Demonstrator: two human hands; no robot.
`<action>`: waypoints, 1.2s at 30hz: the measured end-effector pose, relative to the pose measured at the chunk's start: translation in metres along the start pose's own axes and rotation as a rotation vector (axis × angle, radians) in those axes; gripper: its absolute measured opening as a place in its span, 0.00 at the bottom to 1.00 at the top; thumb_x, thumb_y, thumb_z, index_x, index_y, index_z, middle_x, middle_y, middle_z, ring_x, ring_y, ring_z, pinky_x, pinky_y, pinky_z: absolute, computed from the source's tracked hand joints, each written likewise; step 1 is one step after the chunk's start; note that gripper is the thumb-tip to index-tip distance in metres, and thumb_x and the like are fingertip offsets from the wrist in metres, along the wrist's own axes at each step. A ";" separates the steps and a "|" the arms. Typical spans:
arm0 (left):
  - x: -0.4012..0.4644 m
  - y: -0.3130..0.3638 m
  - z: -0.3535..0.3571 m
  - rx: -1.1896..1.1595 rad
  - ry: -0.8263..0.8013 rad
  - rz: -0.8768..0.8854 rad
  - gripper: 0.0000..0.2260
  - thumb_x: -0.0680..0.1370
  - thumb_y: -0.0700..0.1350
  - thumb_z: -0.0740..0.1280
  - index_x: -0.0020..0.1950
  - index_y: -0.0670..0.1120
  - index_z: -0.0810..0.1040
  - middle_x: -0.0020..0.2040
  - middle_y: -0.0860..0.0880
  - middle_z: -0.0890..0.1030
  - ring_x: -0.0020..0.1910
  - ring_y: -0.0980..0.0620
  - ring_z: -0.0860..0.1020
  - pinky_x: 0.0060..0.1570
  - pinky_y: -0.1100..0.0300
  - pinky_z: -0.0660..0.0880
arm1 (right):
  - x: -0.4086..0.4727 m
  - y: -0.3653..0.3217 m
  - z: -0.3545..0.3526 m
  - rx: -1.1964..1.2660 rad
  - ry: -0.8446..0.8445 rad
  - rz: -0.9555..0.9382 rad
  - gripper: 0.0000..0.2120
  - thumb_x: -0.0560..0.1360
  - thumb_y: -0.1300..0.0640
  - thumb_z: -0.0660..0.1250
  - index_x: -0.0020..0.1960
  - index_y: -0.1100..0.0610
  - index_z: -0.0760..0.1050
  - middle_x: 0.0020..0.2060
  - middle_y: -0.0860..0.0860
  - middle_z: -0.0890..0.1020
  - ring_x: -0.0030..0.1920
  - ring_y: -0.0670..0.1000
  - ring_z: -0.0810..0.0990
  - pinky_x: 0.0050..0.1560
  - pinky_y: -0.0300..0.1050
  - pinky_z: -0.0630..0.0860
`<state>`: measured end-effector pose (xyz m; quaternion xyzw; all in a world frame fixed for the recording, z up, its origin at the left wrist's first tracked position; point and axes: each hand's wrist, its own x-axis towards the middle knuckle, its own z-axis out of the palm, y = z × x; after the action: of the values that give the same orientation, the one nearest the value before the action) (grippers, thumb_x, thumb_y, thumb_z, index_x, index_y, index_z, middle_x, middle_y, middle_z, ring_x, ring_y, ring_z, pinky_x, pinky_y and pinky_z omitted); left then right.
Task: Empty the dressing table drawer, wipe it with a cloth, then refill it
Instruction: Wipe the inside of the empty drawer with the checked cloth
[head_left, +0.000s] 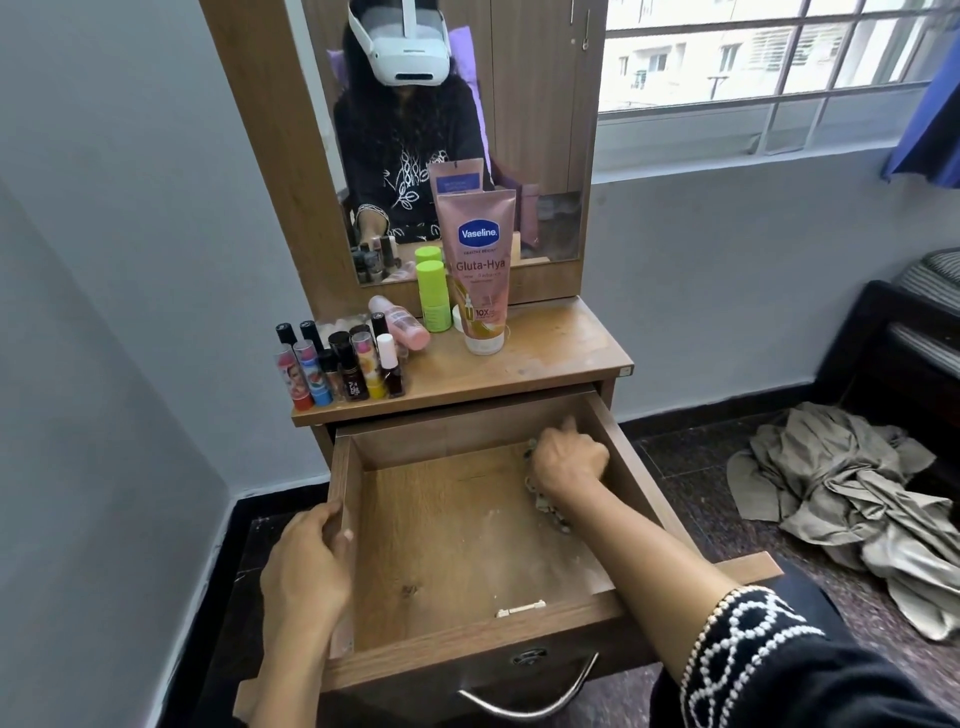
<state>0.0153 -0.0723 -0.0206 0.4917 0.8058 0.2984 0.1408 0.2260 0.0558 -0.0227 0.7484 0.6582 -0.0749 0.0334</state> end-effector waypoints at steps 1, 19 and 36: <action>0.000 0.000 0.000 -0.001 -0.001 0.002 0.17 0.78 0.40 0.63 0.67 0.43 0.71 0.65 0.44 0.74 0.62 0.43 0.74 0.59 0.48 0.71 | 0.002 0.002 0.001 -0.026 -0.011 0.035 0.17 0.80 0.58 0.55 0.67 0.58 0.71 0.65 0.54 0.68 0.60 0.57 0.76 0.40 0.46 0.73; -0.002 0.002 -0.002 -0.022 0.006 -0.012 0.17 0.79 0.39 0.62 0.68 0.43 0.71 0.66 0.44 0.73 0.63 0.42 0.73 0.60 0.47 0.70 | -0.002 -0.001 -0.011 -0.293 -0.207 0.166 0.15 0.78 0.58 0.60 0.63 0.59 0.74 0.59 0.52 0.77 0.55 0.49 0.80 0.21 0.40 0.68; -0.002 0.001 -0.001 -0.025 -0.011 -0.006 0.17 0.79 0.39 0.62 0.68 0.43 0.71 0.67 0.44 0.73 0.63 0.42 0.73 0.61 0.46 0.70 | 0.008 -0.001 -0.020 0.106 -0.234 0.213 0.25 0.78 0.47 0.61 0.69 0.60 0.68 0.67 0.55 0.71 0.67 0.54 0.71 0.56 0.43 0.74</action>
<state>0.0156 -0.0740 -0.0193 0.4891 0.8028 0.3053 0.1521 0.2272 0.0670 -0.0043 0.8009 0.5618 -0.1920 0.0782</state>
